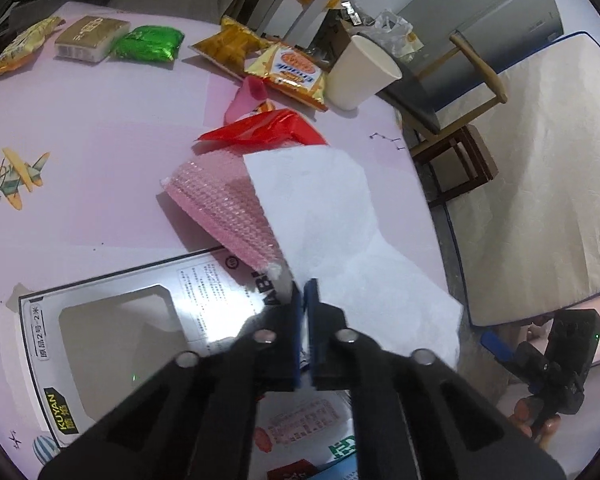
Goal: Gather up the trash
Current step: 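Grasp the white tissue with the left gripper while the right gripper grasps the red bag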
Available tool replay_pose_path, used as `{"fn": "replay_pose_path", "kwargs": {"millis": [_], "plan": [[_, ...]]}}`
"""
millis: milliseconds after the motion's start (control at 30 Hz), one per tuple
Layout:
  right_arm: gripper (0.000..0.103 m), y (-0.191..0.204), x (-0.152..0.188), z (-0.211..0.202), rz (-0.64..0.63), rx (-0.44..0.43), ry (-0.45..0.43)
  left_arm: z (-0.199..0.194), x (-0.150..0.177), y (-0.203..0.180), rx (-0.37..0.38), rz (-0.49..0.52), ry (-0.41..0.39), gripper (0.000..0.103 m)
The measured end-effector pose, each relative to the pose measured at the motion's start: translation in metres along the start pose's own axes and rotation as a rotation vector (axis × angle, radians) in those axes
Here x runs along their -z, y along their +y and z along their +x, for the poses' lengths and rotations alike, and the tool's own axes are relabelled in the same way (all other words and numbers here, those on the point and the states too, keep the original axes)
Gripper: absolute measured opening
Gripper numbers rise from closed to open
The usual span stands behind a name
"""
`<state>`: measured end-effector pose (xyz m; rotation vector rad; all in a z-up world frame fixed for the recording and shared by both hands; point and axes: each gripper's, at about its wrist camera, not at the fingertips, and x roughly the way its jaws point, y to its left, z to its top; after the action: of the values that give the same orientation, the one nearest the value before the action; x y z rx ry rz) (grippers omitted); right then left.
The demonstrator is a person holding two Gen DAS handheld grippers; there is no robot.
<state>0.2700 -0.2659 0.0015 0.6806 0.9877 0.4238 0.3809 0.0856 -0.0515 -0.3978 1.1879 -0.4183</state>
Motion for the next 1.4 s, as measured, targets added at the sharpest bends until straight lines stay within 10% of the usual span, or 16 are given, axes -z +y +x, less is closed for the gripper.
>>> {"fn": "replay_pose_path", "kwargs": {"millis": [433, 767, 1400], "plan": [[0.071, 0.016, -0.012, -0.011, -0.024, -0.001, -0.032, -0.097, 0.001, -0.018, 0.166, 0.043, -0.273, 0.0], [0.07, 0.069, -0.057, 0.051, -0.063, -0.072, 0.075, -0.165, 0.01, 0.005, 0.139, 0.032, -0.443, 0.0], [0.072, 0.104, -0.123, 0.232, -0.181, 0.133, 0.341, -0.147, 0.016, 0.069, 0.122, -0.052, -0.392, 0.0]]}}
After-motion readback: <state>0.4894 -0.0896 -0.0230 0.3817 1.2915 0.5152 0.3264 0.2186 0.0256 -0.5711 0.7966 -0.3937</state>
